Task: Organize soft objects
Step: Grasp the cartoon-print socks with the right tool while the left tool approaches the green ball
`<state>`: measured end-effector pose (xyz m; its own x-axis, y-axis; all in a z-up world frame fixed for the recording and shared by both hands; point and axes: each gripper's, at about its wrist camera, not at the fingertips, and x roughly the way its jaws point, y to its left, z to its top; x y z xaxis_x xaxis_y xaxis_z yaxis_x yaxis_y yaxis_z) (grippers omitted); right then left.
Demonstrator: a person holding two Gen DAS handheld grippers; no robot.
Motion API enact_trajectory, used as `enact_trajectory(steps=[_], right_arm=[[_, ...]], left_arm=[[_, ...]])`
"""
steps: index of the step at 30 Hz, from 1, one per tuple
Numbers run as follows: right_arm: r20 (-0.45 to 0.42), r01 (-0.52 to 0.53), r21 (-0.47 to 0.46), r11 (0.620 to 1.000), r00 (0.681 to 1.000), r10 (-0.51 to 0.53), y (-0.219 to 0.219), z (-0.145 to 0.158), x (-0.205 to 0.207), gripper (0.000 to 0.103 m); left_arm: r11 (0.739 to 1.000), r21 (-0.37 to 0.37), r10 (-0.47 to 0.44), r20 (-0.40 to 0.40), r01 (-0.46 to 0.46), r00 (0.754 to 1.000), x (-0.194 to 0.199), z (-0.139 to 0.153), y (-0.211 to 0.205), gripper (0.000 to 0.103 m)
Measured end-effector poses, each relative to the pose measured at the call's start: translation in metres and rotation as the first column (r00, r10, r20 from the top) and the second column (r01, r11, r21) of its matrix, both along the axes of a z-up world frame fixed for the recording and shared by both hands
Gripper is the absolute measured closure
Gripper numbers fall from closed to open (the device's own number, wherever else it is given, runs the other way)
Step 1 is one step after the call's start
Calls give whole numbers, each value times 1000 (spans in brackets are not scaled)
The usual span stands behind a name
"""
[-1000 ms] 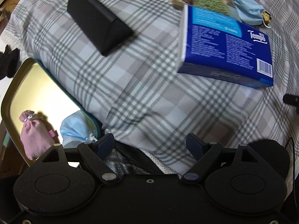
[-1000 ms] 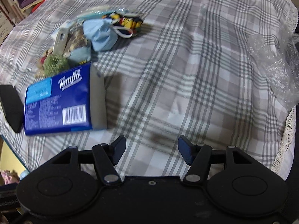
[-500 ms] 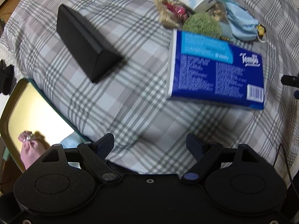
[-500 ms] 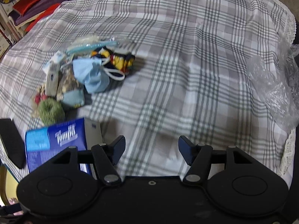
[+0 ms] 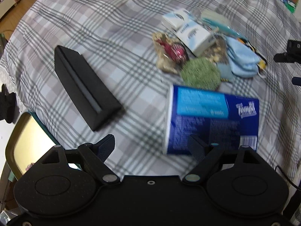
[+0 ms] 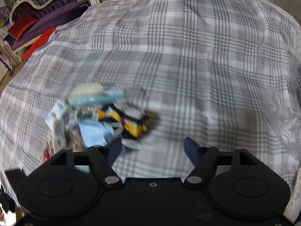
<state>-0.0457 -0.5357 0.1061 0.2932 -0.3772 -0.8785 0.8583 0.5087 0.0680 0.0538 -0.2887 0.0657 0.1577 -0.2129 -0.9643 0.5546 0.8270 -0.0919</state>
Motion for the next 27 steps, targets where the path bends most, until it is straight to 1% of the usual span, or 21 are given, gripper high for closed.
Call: enact_trajectory(steps=[3,4,5,9,14,16,18,20,22,24,27], right_arm=[[9,13,7,1000,1000,-13,-10,-6,22,17],[12,26,13,1000,1000,-26,-14,-10,28,12],[11,39,22,999,999,-39,-18,-15,34,10],[-3,86,66,994,996,-86,-32,-37,57,9],[-54,130,89,987,991,-126,-38,-64,78,7],[-89,148,74,986,986,-141,-36,-74,83,7],[-110,162,59,985,982,-155,-34,-81,84,10],[-92,180,81,980,981,-172,-34,-85,78,22],[-66,192,97,977,980,-186,-32,-86,70,26],[-50,219,94,971,975,-215,-26,-82,59,28],[19,282,76,956,959,-284,-14,-71,38,29]], left_arm=[[1000,11,18,-2,-18,1000,11,-2,-1,22],[1000,12,21,-3,-21,1000,13,-3,-1,22],[1000,13,24,-4,-24,1000,15,-3,0,22],[999,20,32,-6,-32,999,22,-5,2,22],[999,30,41,-17,-41,999,28,-11,6,22],[998,37,46,-20,-45,999,30,-14,7,22],[998,41,50,-26,-49,998,33,-17,7,22],[998,44,54,-28,-52,998,36,-18,7,22],[998,45,55,-30,-53,998,39,-18,5,22],[998,43,55,-32,-54,998,42,-18,2,22],[998,38,54,-37,-53,998,48,-17,-4,22]])
